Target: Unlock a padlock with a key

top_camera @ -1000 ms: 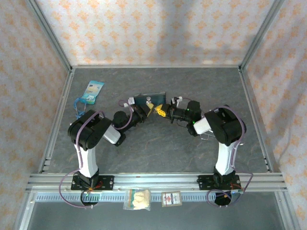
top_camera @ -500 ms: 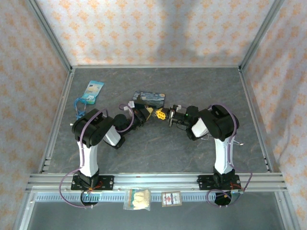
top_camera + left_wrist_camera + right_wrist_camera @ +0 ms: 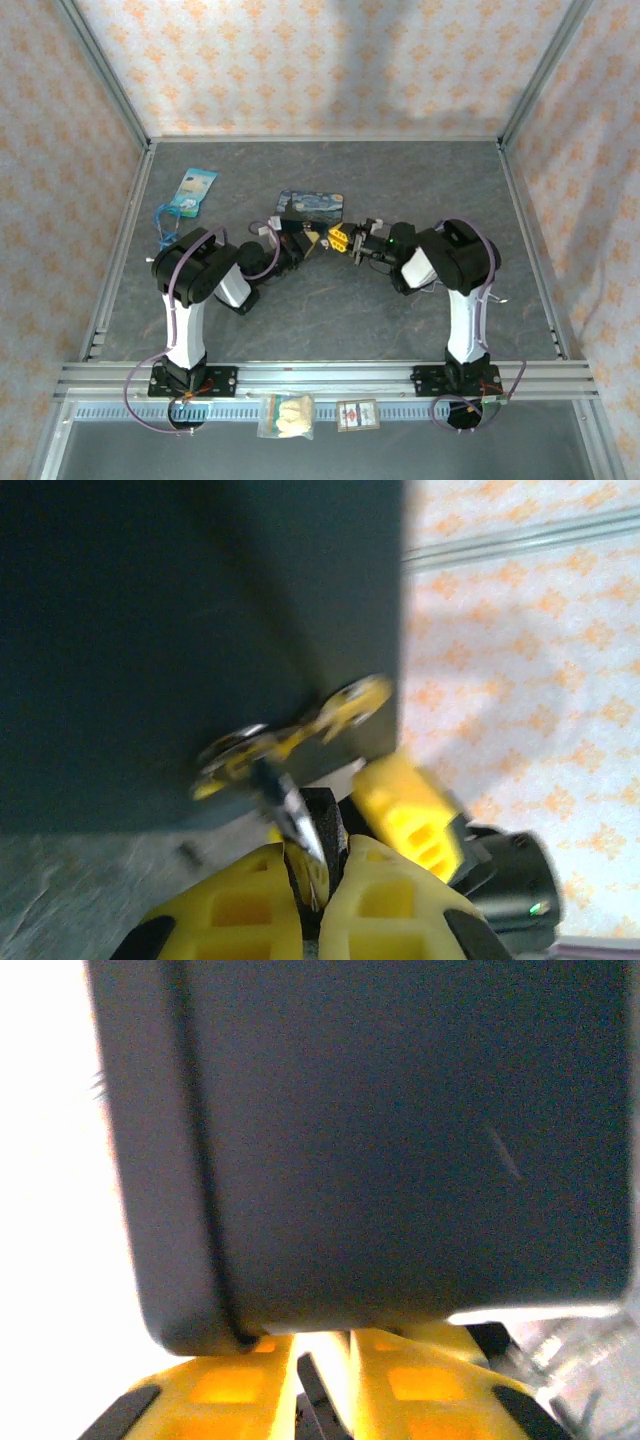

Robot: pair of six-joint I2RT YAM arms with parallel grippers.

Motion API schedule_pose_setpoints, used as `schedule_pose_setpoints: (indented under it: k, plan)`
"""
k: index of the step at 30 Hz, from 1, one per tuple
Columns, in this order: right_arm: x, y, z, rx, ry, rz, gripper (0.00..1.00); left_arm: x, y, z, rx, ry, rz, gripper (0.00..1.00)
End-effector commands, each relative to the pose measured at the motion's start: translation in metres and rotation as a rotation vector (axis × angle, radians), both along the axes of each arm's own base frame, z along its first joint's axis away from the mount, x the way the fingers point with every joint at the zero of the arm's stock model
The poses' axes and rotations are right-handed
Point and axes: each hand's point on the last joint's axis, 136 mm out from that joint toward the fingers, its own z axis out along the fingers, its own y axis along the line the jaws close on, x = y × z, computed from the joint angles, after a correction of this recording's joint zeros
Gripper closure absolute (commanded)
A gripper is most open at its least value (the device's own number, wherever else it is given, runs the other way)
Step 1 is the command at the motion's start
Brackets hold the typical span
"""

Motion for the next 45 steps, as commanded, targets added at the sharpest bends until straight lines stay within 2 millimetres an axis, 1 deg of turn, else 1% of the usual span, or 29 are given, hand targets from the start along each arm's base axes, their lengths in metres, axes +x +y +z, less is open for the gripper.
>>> schedule_pose_setpoints:
  k: [1, 4, 5, 6, 10, 12, 18, 22, 25, 26, 29, 32, 34, 35, 37, 39, 42, 45]
  plan:
    - [0.02, -0.017, 0.017, -0.18, -0.216, -0.106, 0.73, -0.009, -0.007, 0.014, 0.032, -0.075, -0.05, 1.0]
    - [0.024, -0.025, 0.001, -0.392, -0.244, -0.108, 0.7, -0.003, -0.004, 0.0, 0.092, -0.028, -0.023, 1.0]
    - [0.025, -0.028, -0.003, -0.445, -0.256, -0.106, 0.7, -0.001, -0.004, 0.007, 0.093, -0.04, -0.014, 1.0]
    - [0.028, -0.031, -0.005, -0.507, -0.273, -0.102, 0.7, 0.001, -0.004, 0.003, 0.113, -0.021, -0.006, 1.0]
    - [0.034, -0.039, -0.008, -0.676, -0.341, -0.075, 0.69, 0.011, -0.002, -0.005, 0.187, 0.007, 0.024, 1.0]
    - [0.035, -0.045, -0.011, -0.75, -0.359, -0.069, 0.69, 0.015, 0.001, -0.015, 0.245, 0.041, 0.047, 1.0]
    - [0.033, -0.056, -0.021, -0.864, -0.383, -0.052, 0.68, 0.026, 0.006, -0.035, 0.333, 0.105, 0.095, 1.0]
    - [0.029, -0.061, -0.023, -0.912, -0.402, -0.04, 0.68, 0.032, 0.002, -0.037, 0.347, 0.107, 0.104, 1.0]
    - [0.027, -0.063, -0.019, -0.981, -0.453, -0.023, 0.67, 0.031, 0.002, -0.043, 0.379, 0.122, 0.105, 0.99]
    - [0.026, -0.063, -0.017, -1.012, -0.474, -0.014, 0.67, 0.03, 0.003, -0.043, 0.379, 0.126, 0.106, 0.93]
    - [0.025, -0.059, -0.011, -1.082, -0.526, 0.03, 0.66, 0.021, 0.009, -0.044, 0.378, 0.142, 0.11, 0.7]
    - [0.021, -0.047, -0.004, -1.125, -0.592, 0.086, 0.63, 0.011, 0.024, -0.044, 0.407, 0.168, 0.138, 0.55]
    - [0.017, -0.035, -0.001, -1.158, -0.633, 0.121, 0.61, 0.007, 0.039, -0.045, 0.425, 0.188, 0.166, 0.48]
    - [0.014, -0.028, -0.001, -1.17, -0.653, 0.144, 0.6, 0.005, 0.046, -0.043, 0.427, 0.193, 0.181, 0.46]
    - [0.01, -0.014, -0.001, -1.192, -0.683, 0.184, 0.58, 0.003, 0.064, -0.04, 0.428, 0.206, 0.219, 0.44]
    - [0.005, -0.001, -0.004, -1.208, -0.711, 0.222, 0.54, 0.004, 0.084, -0.033, 0.428, 0.204, 0.266, 0.43]
    - [-0.001, 0.015, -0.014, -1.245, -0.744, 0.285, 0.46, 0.01, 0.111, -0.02, 0.438, 0.188, 0.344, 0.42]
    - [-0.005, 0.027, -0.025, -1.349, -0.782, 0.34, 0.44, 0.019, 0.135, -0.005, 0.439, 0.165, 0.411, 0.4]
